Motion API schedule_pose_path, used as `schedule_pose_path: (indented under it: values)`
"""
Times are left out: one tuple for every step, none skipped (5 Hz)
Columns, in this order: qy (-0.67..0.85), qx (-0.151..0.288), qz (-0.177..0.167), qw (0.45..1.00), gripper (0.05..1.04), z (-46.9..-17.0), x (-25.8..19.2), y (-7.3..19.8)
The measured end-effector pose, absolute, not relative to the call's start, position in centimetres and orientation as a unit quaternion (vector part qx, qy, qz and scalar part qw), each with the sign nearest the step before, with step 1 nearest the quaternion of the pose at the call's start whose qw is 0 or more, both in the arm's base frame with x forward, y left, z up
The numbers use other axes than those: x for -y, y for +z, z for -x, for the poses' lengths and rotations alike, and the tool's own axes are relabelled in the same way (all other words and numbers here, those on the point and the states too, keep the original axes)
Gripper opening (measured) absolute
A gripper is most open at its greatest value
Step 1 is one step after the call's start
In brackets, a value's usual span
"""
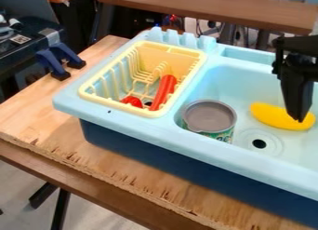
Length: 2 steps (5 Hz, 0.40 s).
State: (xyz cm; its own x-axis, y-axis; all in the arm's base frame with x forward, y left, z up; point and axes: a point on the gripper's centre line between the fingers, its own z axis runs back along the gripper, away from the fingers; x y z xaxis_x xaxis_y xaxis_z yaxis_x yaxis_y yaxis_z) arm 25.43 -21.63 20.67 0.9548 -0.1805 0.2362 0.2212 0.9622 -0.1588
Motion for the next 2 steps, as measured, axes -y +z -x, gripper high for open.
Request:
schedule_pose_path:
  values:
    - [-0.102, 0.095, 0.082, 0.987, 1.001, -25.4, 21.6, 19.5]
    - [-0.066, 0.098, 0.078, 0.990, 1.001, -26.7, 19.6, 18.4]
